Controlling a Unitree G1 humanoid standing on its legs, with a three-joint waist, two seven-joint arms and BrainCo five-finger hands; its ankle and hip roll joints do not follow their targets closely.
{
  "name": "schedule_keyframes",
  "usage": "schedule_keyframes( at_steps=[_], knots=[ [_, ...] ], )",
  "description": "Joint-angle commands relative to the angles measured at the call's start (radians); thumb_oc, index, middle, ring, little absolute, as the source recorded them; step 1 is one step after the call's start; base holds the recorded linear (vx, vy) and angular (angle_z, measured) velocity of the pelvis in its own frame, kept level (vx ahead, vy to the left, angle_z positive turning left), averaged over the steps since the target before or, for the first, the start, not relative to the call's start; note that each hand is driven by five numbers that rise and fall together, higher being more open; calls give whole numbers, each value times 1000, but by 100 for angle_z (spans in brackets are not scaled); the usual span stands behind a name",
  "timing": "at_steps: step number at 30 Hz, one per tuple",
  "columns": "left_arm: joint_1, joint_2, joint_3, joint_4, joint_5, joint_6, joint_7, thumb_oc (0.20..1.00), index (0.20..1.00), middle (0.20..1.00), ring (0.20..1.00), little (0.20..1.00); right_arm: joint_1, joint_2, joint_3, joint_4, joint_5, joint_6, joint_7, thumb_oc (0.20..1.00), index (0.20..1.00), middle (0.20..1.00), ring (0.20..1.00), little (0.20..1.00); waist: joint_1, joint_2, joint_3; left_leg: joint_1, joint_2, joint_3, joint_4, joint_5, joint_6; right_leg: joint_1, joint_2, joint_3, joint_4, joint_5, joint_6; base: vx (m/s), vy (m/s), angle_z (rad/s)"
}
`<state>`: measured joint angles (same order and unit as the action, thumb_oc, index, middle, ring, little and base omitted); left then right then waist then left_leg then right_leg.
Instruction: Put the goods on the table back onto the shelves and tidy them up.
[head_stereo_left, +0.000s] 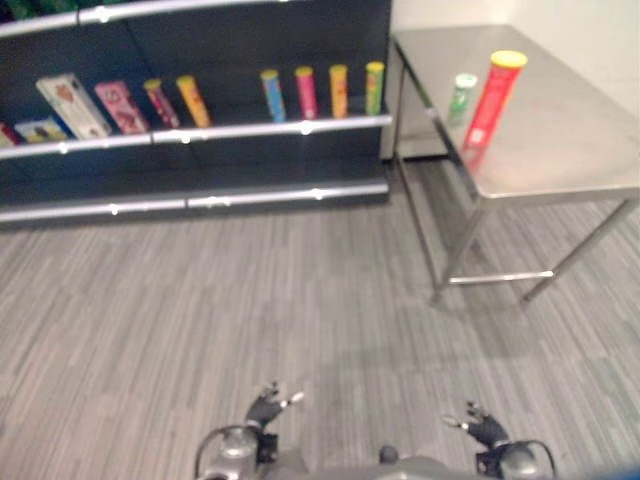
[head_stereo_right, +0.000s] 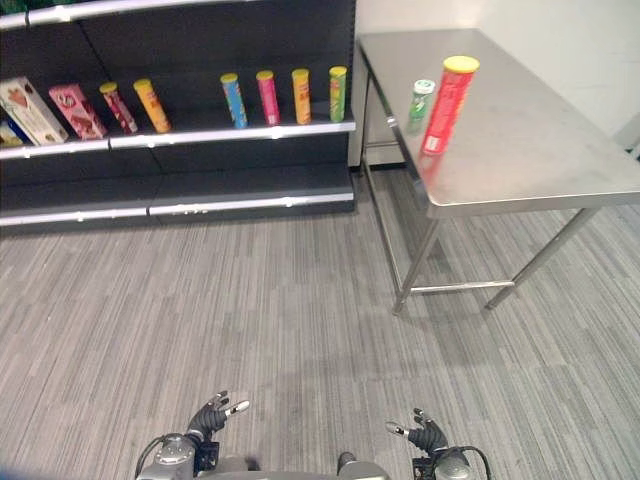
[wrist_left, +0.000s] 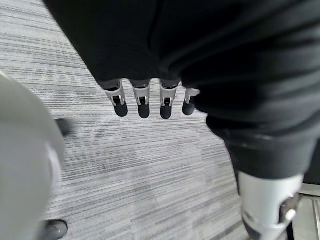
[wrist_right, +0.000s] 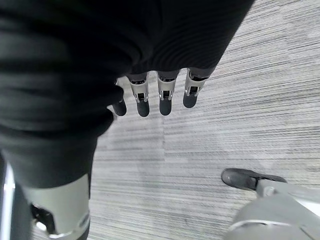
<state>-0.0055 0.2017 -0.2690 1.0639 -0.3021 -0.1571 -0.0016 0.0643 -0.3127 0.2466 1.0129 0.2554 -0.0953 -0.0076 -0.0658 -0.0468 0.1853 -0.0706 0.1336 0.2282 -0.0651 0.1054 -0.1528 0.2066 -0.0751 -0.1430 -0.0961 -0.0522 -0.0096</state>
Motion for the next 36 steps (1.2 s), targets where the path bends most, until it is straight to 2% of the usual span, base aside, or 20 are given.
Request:
schedule_keyframes(
  at_steps=[1,2,3,4,9,12,13,14,15,18,20,21,22,24,25,28,31,32,35,36],
  knots=[
    [-11,25,-7,-25,-6,-36,15,1000,1000,1000,1000,1000,-5,-10,9,15,-5,-25,-9,1000,1000,1000,1000,1000,20,22,3,-74,-5,-2,-22,63,10,60,98,46,9,-103,81,561,0,-42],
    [-5,26,2,-15,-9,-35,16,1000,1000,1000,1000,1000,-7,-4,12,33,-10,-23,-6,1000,1000,1000,1000,1000,29,20,2,-98,3,6,-22,73,2,93,106,83,9,-122,78,600,23,-61],
    [4,25,12,-10,-9,-35,14,1000,1000,1000,1000,1000,-15,-3,14,47,-19,-20,1,1000,1000,1000,1000,1000,37,24,-10,-95,4,2,-22,58,13,107,114,108,9,-142,81,586,56,-102],
    [9,23,11,-14,-11,-35,15,1000,1000,1000,1000,1000,-11,3,18,48,-23,-21,1,1000,1000,1000,1000,1000,45,24,-14,-89,5,2,-22,80,13,122,113,120,9,-153,79,444,75,-137],
    [6,34,25,-24,-16,-37,21,1000,1000,1000,1000,1000,-17,16,21,51,-30,-18,12,1000,1000,1000,1000,1000,58,-2,-47,-52,-12,59,-22,86,38,125,75,145,83,-141,112,330,79,-79],
    [-4,47,22,-58,-25,-37,19,1000,1000,1000,1000,1000,-28,14,39,50,-59,-13,22,1000,1000,1000,1000,1000,71,-17,-55,-2,-44,92,-20,32,88,35,26,102,320,-44,194,284,85,-24],
    [-13,51,16,-61,-25,-38,22,1000,1000,1000,1000,1000,-36,12,40,47,-59,-15,23,1000,1000,1000,1000,1000,68,-23,-46,19,-59,101,-15,4,110,-13,3,89,458,30,236,224,114,-2],
    [-19,52,11,-66,-21,-36,23,1000,1000,1000,1000,1000,-39,9,37,38,-59,-14,19,1000,1000,1000,1000,1000,64,-12,-39,42,-62,97,-15,-12,124,-75,-13,70,564,75,255,247,143,-11],
    [-29,56,3,-58,-12,-33,24,1000,1000,1000,1000,1000,-44,10,40,31,-60,-13,21,1000,1000,1000,1000,1000,53,-8,-24,71,-68,101,-16,-31,138,-131,-33,51,671,135,266,196,136,-8],
    [-33,60,-8,-46,7,-25,19,1000,1000,1000,1000,1000,-36,12,30,6,-68,-9,20,1000,1000,1000,1000,1000,25,29,-4,145,-72,91,-22,-78,166,-251,-73,2,837,135,246,258,130,4],
    [-37,59,-9,-43,8,-28,17,1000,1000,1000,1000,1000,-24,14,24,2,-65,-8,17,1000,1000,1000,1000,1000,5,33,6,178,-89,76,-22,-104,162,-279,-118,-32,756,63,216,301,19,4],
    [-38,58,-8,-42,8,-30,17,1000,1000,1000,1000,1000,-17,12,18,-5,-63,-9,16,1000,1000,1000,1000,1000,-2,39,9,193,-91,68,-22,-124,156,-289,-135,-53,650,17,195,302,-62,6],
    [-38,55,-11,-40,10,-32,17,1000,1000,1000,1000,1000,-15,9,16,-4,-63,-10,15,1000,1000,1000,1000,1000,-3,44,5,194,-91,63,-22,-131,148,-300,-141,-66,551,4,184,325,-103,8],
    [-40,47,-12,-30,19,-35,18,1000,1000,1000,1000,1000,-13,8,16,14,-65,-5,14,1000,1000,1000,1000,1000,-19,35,6,231,-110,44,-22,-162,132,-305,-139,-70,268,37,192,306,-123,3],
    [-40,47,-12,-30,20,-35,18,1000,1000,1000,1000,1000,-14,8,16,15,-65,-5,14,1000,1000,1000,1000,1000,-19,36,6,230,-108,44,-22,-161,132,-302,-137,-71,261,42,191,267,-111,-6],
    [-52,40,-14,-16,51,-44,13,1000,1000,1000,1000,1000,-18,9,18,44,-88,5,18,1000,1000,1000,1000,1000,-51,30,7,289,-119,36,-22,-208,106,-376,-130,-72,21,127,237,334,-110,10],
    [-55,34,-27,-16,60,-45,6,1000,1000,1000,1000,1000,-4,10,10,55,-87,5,18,1000,1000,1000,1000,1000,-61,29,6,316,-128,23,-22,-234,103,-371,-124,-70,13,135,239,359,-117,23],
    [-60,26,-36,-12,67,-45,5,1000,1000,1000,1000,1000,12,6,-1,63,-77,4,21,1000,1000,1000,1000,1000,-74,27,-5,341,-134,-3,-22,-251,100,-350,-119,-46,9,156,226,503,-206,39],
    [-76,12,-63,-10,66,-45,2,1000,1000,1000,1000,1000,11,-14,-16,80,-59,0,15,1000,1000,1000,1000,1000,-94,39,-8,343,-104,-28,52,-261,70,-302,-92,-35,19,152,207,371,-223,55],
    [-79,11,-69,-13,63,-45,1,1000,1000,1000,1000,1000,8,-20,-17,74,-51,-4,16,1000,1000,1000,1000,1000,-100,45,-10,335,-88,-29,95,-242,52,-287,-84,-44,24,145,195,192,-156,35]
  ],
)
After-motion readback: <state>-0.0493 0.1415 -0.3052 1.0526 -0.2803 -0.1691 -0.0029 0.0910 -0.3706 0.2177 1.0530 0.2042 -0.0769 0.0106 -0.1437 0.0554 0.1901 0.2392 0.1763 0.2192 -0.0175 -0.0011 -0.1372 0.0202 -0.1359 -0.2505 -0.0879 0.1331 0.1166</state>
